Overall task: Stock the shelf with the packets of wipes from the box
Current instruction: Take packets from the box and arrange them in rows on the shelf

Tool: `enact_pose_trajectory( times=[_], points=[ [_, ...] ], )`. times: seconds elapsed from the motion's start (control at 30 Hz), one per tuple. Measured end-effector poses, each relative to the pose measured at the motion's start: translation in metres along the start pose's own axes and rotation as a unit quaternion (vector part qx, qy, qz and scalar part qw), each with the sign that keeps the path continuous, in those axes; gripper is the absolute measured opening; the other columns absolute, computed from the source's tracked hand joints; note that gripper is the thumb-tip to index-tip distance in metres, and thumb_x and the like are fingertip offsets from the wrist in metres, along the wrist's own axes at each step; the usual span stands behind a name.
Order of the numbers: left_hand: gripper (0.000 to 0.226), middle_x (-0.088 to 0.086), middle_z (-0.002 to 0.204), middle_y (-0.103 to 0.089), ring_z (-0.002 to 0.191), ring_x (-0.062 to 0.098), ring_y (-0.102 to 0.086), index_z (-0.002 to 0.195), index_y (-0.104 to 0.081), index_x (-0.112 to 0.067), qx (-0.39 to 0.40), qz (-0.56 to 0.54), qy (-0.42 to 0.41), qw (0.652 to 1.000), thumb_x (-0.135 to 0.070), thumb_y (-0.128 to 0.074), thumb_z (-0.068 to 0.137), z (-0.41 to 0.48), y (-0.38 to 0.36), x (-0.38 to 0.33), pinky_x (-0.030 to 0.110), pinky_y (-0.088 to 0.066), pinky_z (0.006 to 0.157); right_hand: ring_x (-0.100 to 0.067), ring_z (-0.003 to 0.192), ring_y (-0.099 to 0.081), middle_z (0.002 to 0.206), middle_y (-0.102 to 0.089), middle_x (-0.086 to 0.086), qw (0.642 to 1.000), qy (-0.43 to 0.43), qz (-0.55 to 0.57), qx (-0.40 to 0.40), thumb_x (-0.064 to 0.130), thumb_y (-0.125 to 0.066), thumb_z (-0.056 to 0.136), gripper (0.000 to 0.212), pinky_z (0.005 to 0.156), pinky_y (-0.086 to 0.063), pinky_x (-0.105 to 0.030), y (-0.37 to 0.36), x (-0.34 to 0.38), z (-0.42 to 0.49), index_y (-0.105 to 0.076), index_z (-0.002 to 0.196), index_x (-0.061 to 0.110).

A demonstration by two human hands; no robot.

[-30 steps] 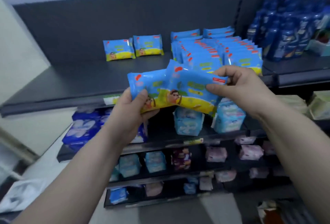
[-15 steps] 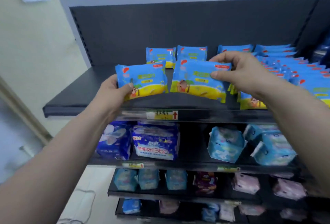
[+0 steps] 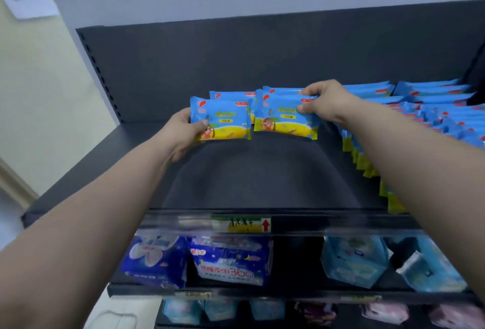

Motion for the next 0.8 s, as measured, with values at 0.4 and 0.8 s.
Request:
enact_pose_trajectory(
  times=[0.4,0.8],
  points=[
    [0.032,0.002,0.107,-0.067,0.093,0.015,-0.065,0.111,-0.063,-0.013,0.054,0.179,-0.037,0.982,-0.006,-0.072,0.081,0.076,-0.018,0.002,0.029,-0.054,0.084,-0.027,0.116,-0.05,0.131,-0.038,-0.011,0.972,-0.018,-0.22,-0.081,0.02,-0.072,0.079,0.052,0.104,-0.038,-0.032,-0.022,-0.037,0.061,-0.052,0.127,0.019],
    [0.048,0.009,0.122,-0.056,0.109,0.027,-0.056,0.122,-0.041,-0.008,-0.039,0.29,-0.081,0.953,-0.02,-0.067,0.084,0.089,-0.021,0.003,0.041,-0.049,0.089,-0.037,0.14,-0.015,0.157,0.001,-0.01,0.966,-0.014,-0.235,-0.104,0.008,-0.061,0.085,0.081,0.111,-0.023,-0.041,-0.042,-0.038,0.061,-0.014,0.148,0.027]
  ],
)
Point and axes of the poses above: each hand's wrist, its own z-axis towards the middle knuckle, its own y-axis out of the back of the hand, x = y × z, the point moved 3 cm from there along z, towards the middle knuckle
